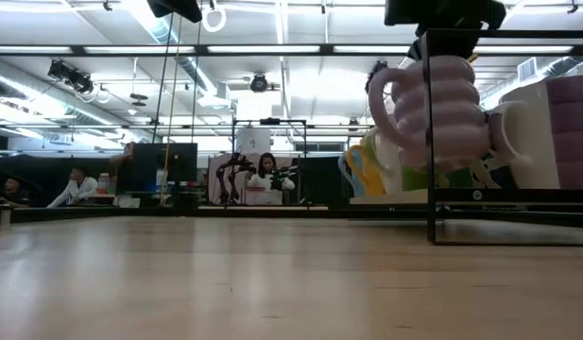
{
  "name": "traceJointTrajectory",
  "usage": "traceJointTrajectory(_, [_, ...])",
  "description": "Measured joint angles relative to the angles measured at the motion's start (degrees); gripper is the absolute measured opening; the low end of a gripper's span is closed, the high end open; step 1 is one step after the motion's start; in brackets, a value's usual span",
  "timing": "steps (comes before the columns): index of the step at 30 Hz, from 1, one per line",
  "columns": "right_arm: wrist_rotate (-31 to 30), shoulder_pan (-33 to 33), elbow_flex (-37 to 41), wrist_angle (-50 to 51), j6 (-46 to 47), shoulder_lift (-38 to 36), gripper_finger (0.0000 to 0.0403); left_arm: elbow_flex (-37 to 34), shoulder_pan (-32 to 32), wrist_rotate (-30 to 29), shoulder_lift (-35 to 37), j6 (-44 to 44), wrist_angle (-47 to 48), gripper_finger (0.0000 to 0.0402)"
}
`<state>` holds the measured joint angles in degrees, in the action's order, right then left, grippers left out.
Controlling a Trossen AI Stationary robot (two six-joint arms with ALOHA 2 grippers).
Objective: Place coffee mugs
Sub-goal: Put the purple mug on the shelf
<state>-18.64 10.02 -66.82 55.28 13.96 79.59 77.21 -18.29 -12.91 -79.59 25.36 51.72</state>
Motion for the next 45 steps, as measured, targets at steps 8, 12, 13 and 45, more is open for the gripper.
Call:
traceJointTrajectory(8, [-0.6, 0.0, 2.6, -1.4, -0.6, -0.3, 0.0031, 0.0, 0.0, 0.0, 0.0, 0.0, 0.0, 0.0144])
traceJointTrajectory(12, [-0.4, 0.0, 2.7, -2.6, -1.0, -0.3, 0.0033, 0.0, 0.0, 0.0, 0.0, 0.0, 0.0, 0.0144])
traceJointTrajectory(13, [-0.2, 0.0, 2.7, -2.9, -1.6, -0.2, 0.0033, 0.0, 0.0, 0.0, 0.0, 0.0, 0.0, 0.0144])
traceJointTrajectory(45, [4.1, 0.0, 3.0, -2.2, -2.5, 0.1, 0.0064, 0.0, 0.0, 0.0, 0.0, 0.0, 0.0, 0.0144])
